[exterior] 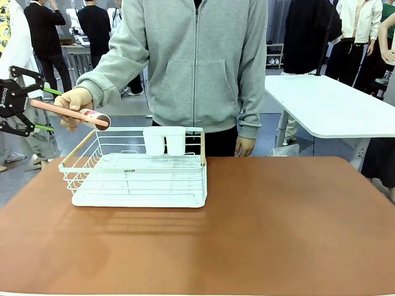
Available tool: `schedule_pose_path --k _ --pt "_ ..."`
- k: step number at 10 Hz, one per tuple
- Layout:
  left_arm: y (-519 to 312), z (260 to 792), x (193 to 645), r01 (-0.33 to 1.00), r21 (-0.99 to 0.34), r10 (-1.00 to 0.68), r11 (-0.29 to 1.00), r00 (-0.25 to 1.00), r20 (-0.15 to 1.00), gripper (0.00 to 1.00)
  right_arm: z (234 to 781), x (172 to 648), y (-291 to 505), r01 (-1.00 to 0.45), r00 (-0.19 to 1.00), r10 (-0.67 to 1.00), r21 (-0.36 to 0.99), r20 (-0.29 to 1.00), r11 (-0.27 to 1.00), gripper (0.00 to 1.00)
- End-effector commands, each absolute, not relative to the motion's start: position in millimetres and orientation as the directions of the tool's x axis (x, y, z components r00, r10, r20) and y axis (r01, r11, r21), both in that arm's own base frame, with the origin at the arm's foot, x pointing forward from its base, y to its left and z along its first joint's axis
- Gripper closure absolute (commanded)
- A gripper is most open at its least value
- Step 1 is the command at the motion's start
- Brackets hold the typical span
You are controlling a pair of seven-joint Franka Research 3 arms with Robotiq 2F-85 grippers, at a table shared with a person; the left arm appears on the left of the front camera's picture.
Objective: Clean the table.
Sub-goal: Pick up the Lint Roller when the human hands it over.
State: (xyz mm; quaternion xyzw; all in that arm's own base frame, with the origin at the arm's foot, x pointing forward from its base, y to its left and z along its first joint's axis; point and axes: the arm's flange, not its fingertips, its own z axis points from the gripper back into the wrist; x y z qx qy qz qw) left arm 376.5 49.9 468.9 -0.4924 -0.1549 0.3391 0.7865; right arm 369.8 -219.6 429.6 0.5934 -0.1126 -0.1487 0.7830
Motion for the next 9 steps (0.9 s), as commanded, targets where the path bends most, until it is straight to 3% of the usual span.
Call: schedule_pose_path --k 1,8,9 --pt "35.1 450.1 339.4 -0.375 -0.888 0.705 0.265 0.704 -0.087 0.28 434.1 368.4 -219.4 0.090 0.930 -0.367 0.965 0.007 0.245 0.00" --pt "35.5 449.8 343.0 -0.366 -0.892 0.705 0.265 0.704 -0.080 0.95 434.1 368.4 -219.4 0.090 0.930 -0.367 0.965 0.007 0.245 0.00" --pt "35.3 449.4 343.5 -0.362 -0.894 0.707 0.264 0.703 -0.076 1.00 434.1 368.4 -219.4 0.090 0.930 -0.367 0.965 0.007 0.245 0.00"
